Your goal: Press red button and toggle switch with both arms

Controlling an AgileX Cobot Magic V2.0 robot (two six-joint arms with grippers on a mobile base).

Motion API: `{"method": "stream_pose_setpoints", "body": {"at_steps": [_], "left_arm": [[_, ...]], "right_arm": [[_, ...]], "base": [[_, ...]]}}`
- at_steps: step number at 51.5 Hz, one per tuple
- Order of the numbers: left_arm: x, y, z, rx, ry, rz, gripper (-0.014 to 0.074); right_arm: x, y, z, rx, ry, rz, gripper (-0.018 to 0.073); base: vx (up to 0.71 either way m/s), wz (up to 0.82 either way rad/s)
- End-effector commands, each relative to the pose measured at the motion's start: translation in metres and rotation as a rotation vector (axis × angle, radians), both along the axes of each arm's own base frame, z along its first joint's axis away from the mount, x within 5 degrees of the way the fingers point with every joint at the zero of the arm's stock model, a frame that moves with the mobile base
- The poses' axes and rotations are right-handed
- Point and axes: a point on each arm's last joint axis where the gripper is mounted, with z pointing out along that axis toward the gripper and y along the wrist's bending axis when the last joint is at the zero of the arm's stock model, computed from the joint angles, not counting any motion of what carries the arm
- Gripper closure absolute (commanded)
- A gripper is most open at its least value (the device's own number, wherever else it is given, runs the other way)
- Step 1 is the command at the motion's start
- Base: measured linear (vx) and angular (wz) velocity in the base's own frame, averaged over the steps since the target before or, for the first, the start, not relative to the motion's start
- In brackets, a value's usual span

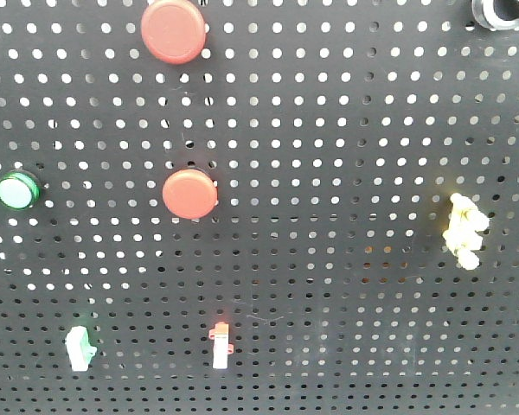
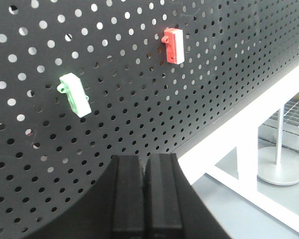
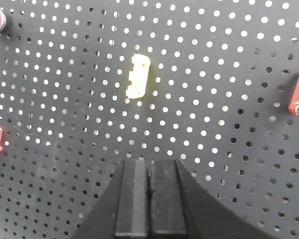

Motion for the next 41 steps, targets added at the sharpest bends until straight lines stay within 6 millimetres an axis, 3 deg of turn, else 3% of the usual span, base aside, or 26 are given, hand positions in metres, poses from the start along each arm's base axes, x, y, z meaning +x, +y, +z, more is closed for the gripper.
{"method": "stream_pose_setpoints", "body": {"at_steps": [1,8,25,35,41], "left_arm": [[0.004,0.001,0.01,-0.054,-0.049,0.036,0.0594],[0.002,0.009,-0.002,-0.01,-0.085,0.092,0.0594],[-0.012,0.04,-0.057,-0.252,-0.074,0.443,0.0594],[-0.015,0.043,-0.088,-0.307,-0.096,0.489,0.0594],[-0.014,0.043,-0.091,-0.312,-0.08,0.491,0.0594]], "right_arm": [[0.0,-0.003,0.01,0.036,-0.03,-0.034,0.0562],[0.0,-0.003,0.01,0.036,-0.03,-0.034,0.0562],[0.0,-0.003,0.01,0.036,-0.03,-0.034,0.0562],[0.0,-0.003,0.01,0.036,-0.03,-0.034,0.0562],[0.0,-0.003,0.01,0.035,-0.032,-0.034,0.0562]], "base": [[0.0,0.0],[0.0,0.0],[0.0,0.0],[0.0,0.0],[0.0,0.0]]}}
